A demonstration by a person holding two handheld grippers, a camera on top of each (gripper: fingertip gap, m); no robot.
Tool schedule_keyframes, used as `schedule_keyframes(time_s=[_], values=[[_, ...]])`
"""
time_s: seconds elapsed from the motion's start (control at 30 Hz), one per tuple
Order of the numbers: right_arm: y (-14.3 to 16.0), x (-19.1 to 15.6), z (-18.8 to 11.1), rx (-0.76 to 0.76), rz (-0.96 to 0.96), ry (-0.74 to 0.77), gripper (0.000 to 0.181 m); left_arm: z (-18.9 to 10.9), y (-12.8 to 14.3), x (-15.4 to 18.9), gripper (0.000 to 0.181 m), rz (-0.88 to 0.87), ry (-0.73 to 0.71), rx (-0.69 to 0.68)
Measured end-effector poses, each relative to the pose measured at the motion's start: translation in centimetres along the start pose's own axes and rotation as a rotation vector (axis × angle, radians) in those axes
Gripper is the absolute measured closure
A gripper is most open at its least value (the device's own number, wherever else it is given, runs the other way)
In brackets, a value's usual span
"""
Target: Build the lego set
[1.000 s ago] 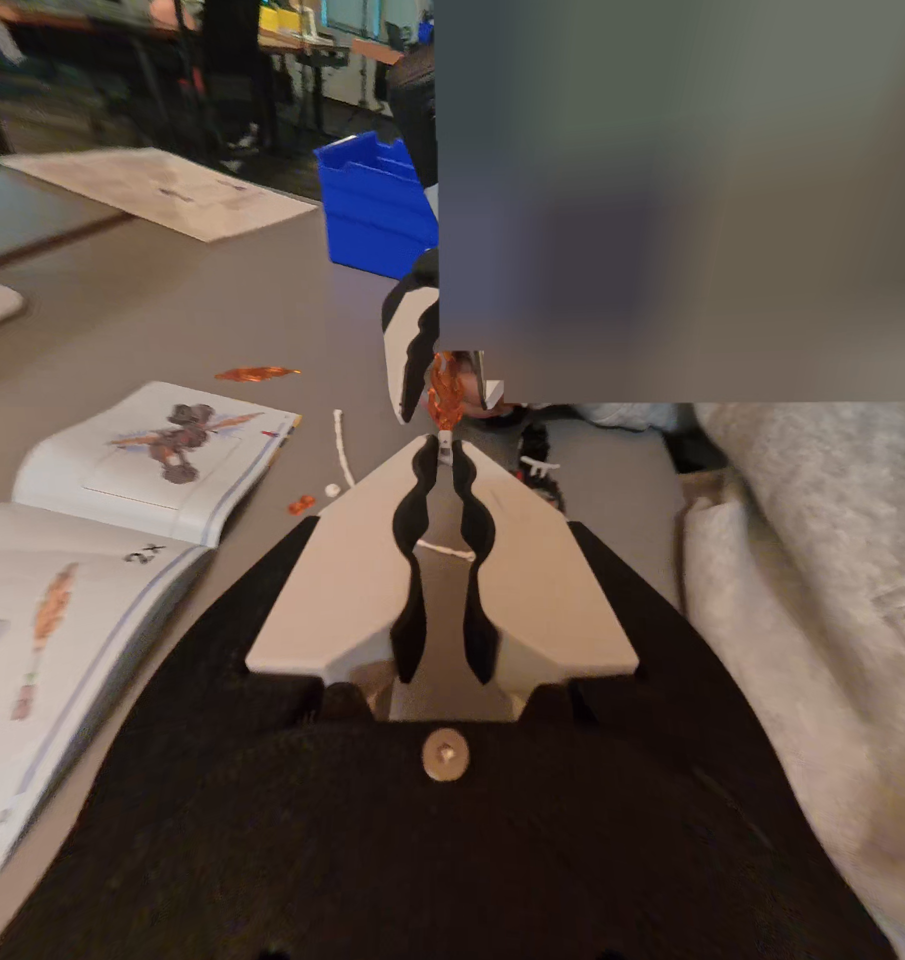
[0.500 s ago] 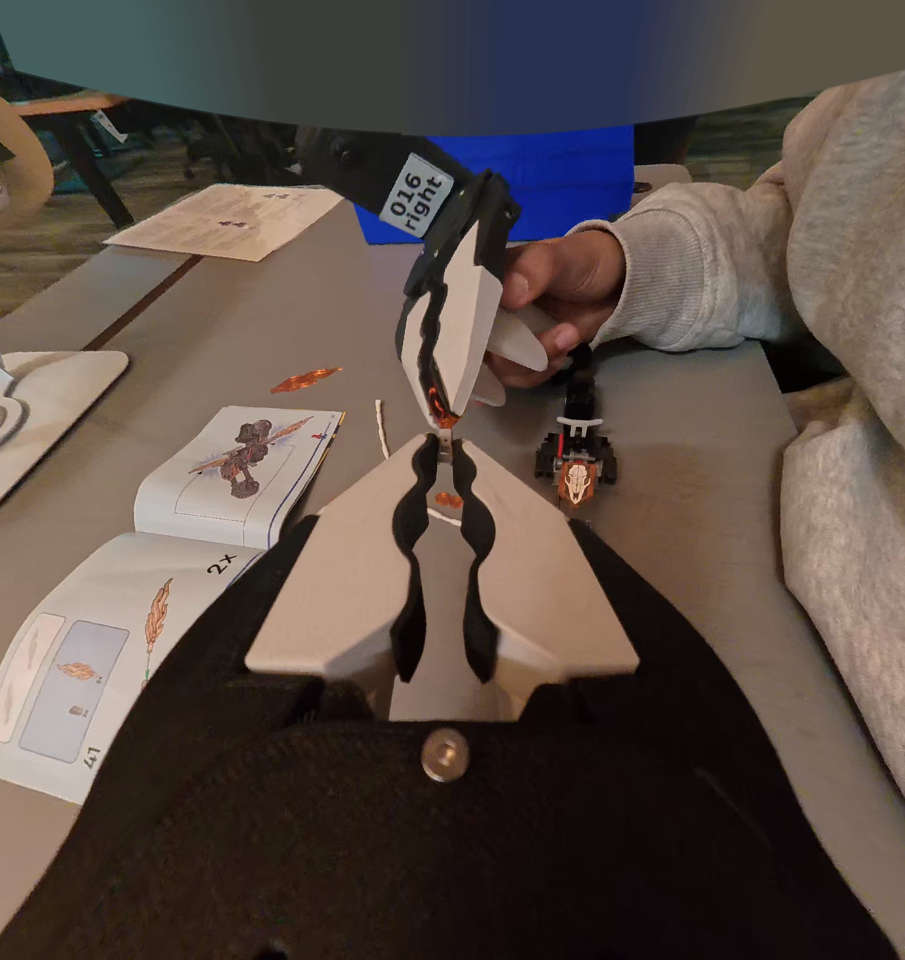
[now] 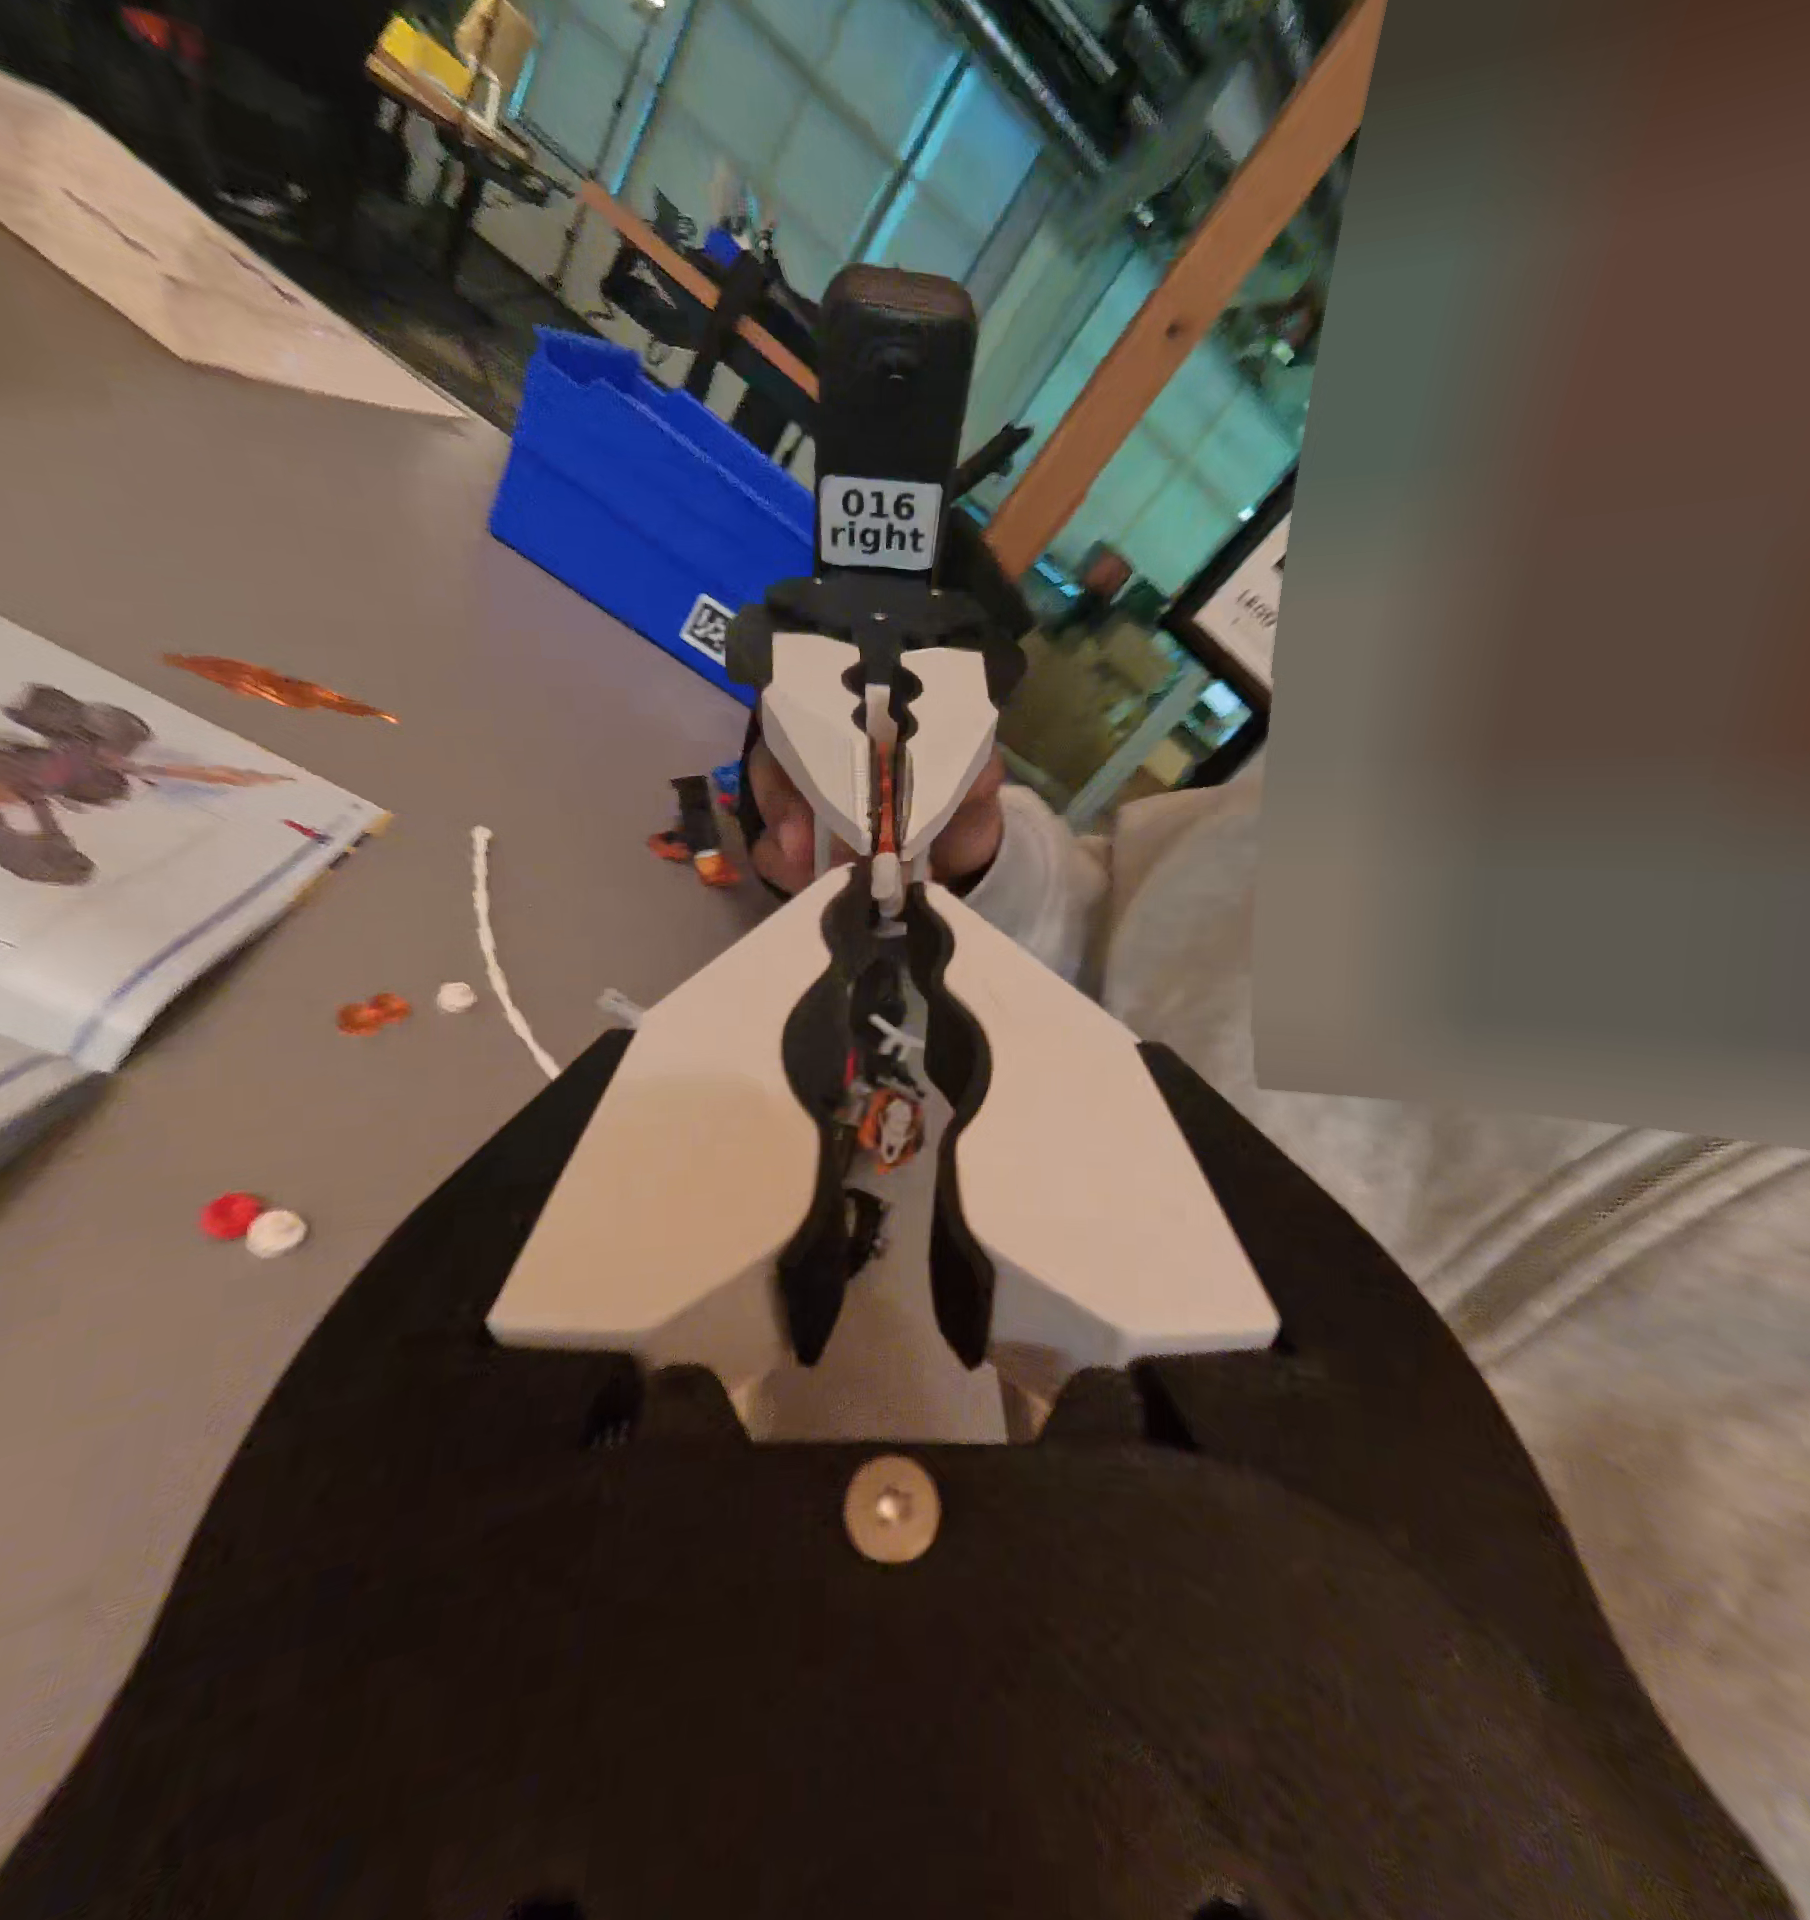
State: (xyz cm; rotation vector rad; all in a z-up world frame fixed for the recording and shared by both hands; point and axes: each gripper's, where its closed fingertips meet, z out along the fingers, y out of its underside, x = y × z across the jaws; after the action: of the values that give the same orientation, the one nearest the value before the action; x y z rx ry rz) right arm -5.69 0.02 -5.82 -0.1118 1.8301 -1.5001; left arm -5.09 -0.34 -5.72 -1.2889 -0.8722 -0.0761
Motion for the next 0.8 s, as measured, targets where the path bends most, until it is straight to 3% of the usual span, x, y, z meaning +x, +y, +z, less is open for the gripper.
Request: schedule_keyframes(time_s=[0.23,0.8], values=[[0.0,-0.6,0.2,-0.022,-0.183,0.058,0.181,0.2,0.5,0.5,0.178,-0.153,0.116,-0.007],[0.9,-1.5,-0.1,-0.079,-0.346,0.062,0.181,0.6,1.5,1.2,0.178,-0.107,0.139,-0.066]])
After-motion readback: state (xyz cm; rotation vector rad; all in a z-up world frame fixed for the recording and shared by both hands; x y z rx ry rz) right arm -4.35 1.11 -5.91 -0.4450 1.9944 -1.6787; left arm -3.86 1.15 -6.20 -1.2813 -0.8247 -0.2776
